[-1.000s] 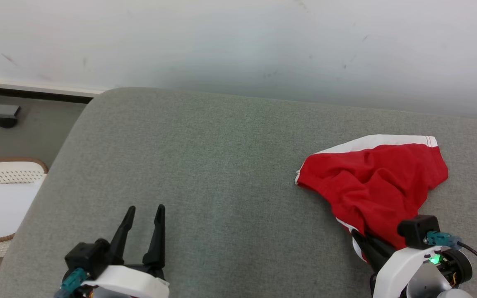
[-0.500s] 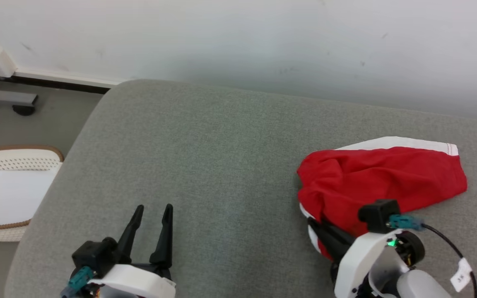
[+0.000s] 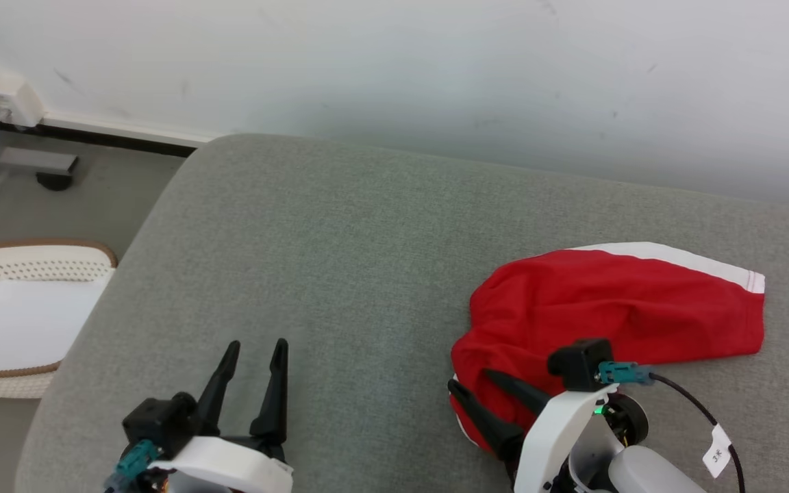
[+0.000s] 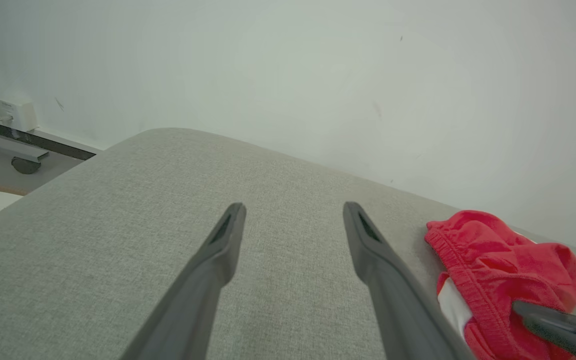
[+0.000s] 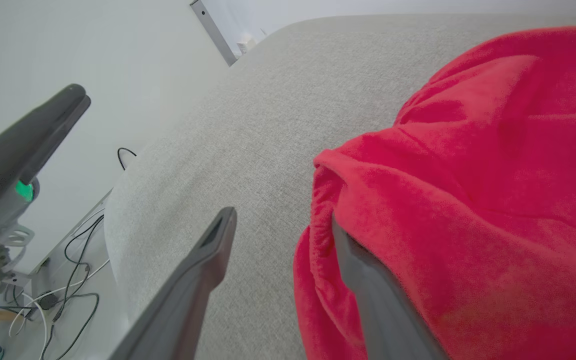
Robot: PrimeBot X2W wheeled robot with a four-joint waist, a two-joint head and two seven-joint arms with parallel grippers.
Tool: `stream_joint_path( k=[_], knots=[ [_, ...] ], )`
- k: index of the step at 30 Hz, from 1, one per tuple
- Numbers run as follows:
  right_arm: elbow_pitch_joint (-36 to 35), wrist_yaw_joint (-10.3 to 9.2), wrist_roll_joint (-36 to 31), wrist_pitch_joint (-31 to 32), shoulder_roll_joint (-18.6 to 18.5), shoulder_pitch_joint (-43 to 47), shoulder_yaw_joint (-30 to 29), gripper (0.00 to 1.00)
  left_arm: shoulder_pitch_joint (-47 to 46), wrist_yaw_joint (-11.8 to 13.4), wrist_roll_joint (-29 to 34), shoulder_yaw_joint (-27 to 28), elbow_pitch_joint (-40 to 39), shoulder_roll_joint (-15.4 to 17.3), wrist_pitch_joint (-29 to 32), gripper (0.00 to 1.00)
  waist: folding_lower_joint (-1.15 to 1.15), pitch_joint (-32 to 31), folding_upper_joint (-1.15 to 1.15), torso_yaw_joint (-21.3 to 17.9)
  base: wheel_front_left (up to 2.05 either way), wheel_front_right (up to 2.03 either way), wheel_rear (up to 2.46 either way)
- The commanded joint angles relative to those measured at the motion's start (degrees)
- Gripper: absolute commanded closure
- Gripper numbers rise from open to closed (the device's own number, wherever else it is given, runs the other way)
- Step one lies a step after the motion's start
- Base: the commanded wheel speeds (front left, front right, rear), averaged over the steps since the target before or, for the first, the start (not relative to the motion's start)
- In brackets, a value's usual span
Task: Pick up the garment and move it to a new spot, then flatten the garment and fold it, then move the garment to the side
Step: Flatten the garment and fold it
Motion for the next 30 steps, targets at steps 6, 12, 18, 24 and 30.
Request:
stream_joint_path(
  k=[6,12,18,24,30],
  knots=[
    [-7.4,-0.13,5.8,-1.5,-5.7,2.6,0.0,0.00,1.5,0.0,1.6,1.1,-0.1,0.2,0.0,0.00,0.00,-2.5,0.00,-4.5,0.00,0.00,0.00],
    [-12.9,-0.13,4.5,-5.8,-12.2,8.0,-7.5,0.00,2.5,-0.1,2.1,1.2,-0.3,0.2,0.0,0.00,0.00,-3.8,0.00,-8.6,0.00,0.00,0.00],
    [-13.4,-0.13,-0.9,-13.5,-12.8,13.7,-17.3,0.00,2.7,-0.3,2.3,0.6,0.5,0.2,0.0,0.00,0.00,-3.7,0.00,-11.7,0.00,0.00,0.00],
    [-14.1,-0.13,-4.3,-17.4,-9.2,17.5,-23.4,0.00,1.9,-0.6,-0.9,-1.8,2.4,0.2,0.1,0.00,0.00,-2.5,0.00,-13.5,0.00,0.00,0.00],
    [-14.8,-0.13,-7.0,-17.4,-7.4,18.2,-25.6,0.00,-0.8,-0.7,-4.8,-8.0,4.9,1.1,5.0,0.00,0.00,-1.5,0.00,-14.1,0.00,0.00,0.00]
  ],
)
